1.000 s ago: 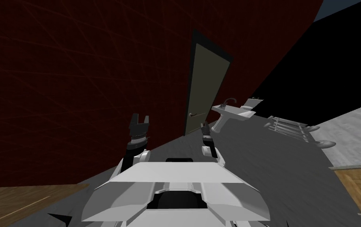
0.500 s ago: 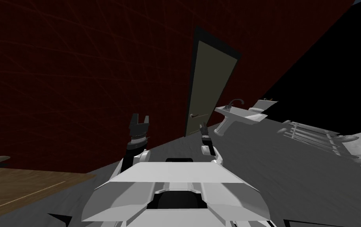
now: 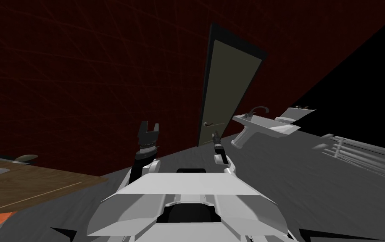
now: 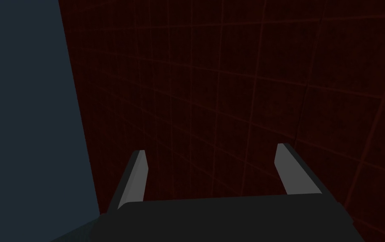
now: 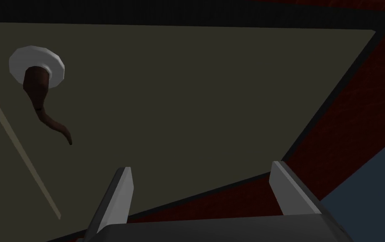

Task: Pull the door open

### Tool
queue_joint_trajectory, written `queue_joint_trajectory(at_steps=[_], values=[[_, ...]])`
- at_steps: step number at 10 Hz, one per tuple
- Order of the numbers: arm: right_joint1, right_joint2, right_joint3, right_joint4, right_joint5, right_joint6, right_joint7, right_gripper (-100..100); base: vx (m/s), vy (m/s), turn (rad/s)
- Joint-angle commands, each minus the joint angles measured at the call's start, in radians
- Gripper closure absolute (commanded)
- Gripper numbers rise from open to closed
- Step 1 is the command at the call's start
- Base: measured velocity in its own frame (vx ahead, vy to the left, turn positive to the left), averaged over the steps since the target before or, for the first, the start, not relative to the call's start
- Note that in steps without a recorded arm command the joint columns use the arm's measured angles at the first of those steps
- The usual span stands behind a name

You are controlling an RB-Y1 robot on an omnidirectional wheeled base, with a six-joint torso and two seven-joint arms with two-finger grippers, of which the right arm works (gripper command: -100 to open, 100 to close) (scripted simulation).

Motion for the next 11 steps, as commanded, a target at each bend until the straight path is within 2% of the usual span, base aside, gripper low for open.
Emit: queue_joint_trajectory(at_steps=[1,2,5,6,8,9,11], values=[[-0.024,-0.008,0.000,0.050,-0.003,-0.006,-0.002,-100,0.027,-0.072,0.145],[-0.024,-0.008,0.000,0.054,-0.003,-0.006,-0.002,-100,0.017,-0.066,0.066],[-0.078,-0.025,0.002,0.161,-0.008,-0.010,-0.004,-100,0.031,-0.100,0.168],[-0.078,-0.025,0.002,0.171,-0.008,-0.010,-0.004,-100,0.044,-0.101,0.055],[-0.114,-0.036,0.004,0.240,-0.012,-0.013,-0.006,-100,0.035,-0.093,0.142],[-0.114,-0.036,0.004,0.248,-0.012,-0.013,-0.006,-100,0.018,-0.085,0.067],[-0.148,-0.047,0.005,0.313,-0.015,-0.016,-0.007,-100,0.018,-0.082,0.124]])
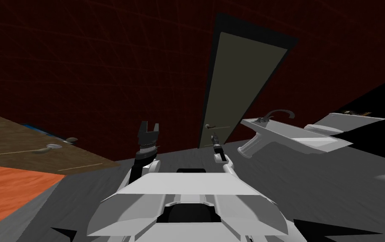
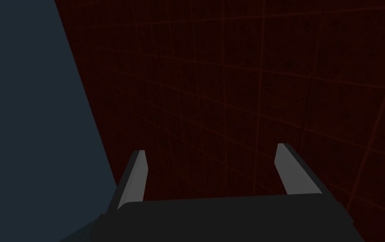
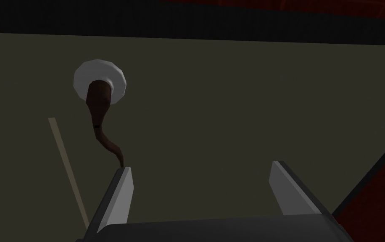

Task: Pull the door open

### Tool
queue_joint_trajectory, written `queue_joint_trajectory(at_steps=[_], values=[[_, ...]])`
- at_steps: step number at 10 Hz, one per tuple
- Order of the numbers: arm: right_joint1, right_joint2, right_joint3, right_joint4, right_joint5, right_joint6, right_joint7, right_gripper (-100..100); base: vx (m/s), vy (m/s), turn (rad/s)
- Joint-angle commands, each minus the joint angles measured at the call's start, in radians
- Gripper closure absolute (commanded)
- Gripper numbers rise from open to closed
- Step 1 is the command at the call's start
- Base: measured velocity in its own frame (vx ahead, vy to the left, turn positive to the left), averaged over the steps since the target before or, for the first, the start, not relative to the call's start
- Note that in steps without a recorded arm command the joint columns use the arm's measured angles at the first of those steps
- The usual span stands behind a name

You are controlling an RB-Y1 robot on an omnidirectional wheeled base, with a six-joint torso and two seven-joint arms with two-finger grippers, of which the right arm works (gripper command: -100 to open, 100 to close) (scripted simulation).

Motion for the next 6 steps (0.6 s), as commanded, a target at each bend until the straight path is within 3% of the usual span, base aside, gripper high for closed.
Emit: queue_joint_trajectory(at_steps=[1,4,6], values=[[-0.017,-0.003,0.000,0.040,-0.001,-0.007,0.000,-100,0.018,-0.077,0.085],[-0.065,-0.017,0.002,0.136,-0.006,-0.011,-0.002,-100,0.014,-0.100,0.150],[-0.080,-0.022,0.002,0.175,-0.007,-0.012,-0.003,-100,0.010,-0.090,0.062]])
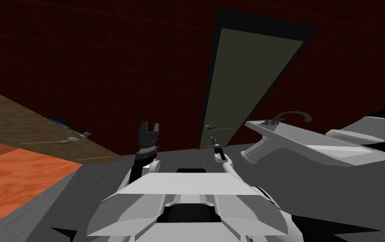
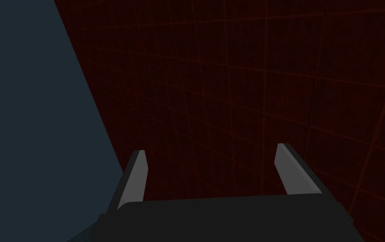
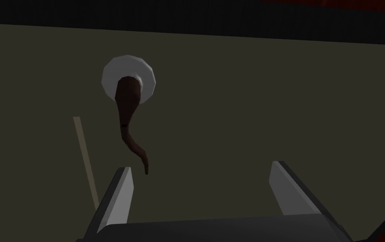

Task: Pull the door open

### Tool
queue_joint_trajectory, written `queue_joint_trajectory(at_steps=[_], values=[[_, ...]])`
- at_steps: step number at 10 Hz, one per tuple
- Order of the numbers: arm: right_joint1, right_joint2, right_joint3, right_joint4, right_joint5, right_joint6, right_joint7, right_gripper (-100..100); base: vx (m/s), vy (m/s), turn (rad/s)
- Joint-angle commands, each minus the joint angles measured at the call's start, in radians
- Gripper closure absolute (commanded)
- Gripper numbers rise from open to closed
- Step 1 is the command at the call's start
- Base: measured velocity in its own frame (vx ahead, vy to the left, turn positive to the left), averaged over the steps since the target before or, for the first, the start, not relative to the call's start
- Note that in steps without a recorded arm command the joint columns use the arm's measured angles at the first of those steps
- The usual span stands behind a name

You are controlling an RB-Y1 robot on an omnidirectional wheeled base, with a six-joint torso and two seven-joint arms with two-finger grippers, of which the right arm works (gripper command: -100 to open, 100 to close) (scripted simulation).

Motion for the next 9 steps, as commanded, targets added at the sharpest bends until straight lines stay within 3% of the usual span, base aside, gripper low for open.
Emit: queue_joint_trajectory(at_steps=[1,9], values=[[-0.026,-0.006,0.001,0.050,-0.002,-0.006,0.000,-100,0.019,-0.107,0.175],[-0.125,-0.034,0.005,0.269,-0.012,-0.015,-0.004,-100,0.008,-0.116,0.127]])
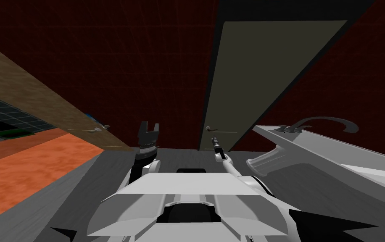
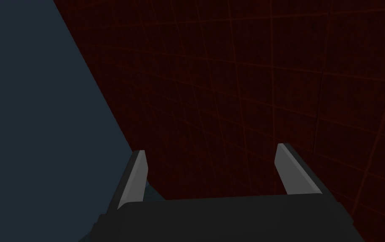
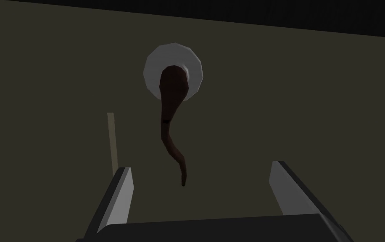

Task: Pull the door open

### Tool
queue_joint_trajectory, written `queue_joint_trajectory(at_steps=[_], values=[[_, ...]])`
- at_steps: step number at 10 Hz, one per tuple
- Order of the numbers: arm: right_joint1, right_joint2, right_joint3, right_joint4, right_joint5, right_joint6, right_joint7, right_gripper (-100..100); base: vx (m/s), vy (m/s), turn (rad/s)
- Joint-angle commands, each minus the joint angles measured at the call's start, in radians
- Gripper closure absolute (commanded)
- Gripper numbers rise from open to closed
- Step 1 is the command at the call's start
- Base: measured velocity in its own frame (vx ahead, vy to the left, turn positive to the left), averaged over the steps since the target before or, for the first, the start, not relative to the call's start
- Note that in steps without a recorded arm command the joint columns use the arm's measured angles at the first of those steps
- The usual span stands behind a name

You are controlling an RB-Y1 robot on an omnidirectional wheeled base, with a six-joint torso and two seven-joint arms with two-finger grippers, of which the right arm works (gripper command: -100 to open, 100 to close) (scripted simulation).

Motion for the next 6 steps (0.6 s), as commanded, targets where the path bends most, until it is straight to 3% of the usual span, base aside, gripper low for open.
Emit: queue_joint_trajectory(at_steps=[1,3,5,6], values=[[-0.017,-0.004,0.000,0.036,-0.001,-0.003,-0.001,-100,-0.010,-0.092,0.067],[-0.035,-0.009,0.001,0.074,-0.003,-0.005,-0.002,-100,-0.001,-0.078,0.080],[-0.029,-0.008,0.001,0.062,-0.003,0.000,-0.001,-100,-0.002,-0.046,0.020],[-0.016,-0.032,-0.007,0.073,-0.010,-0.014,-0.019,-100,0.103,-0.005,0.161]])
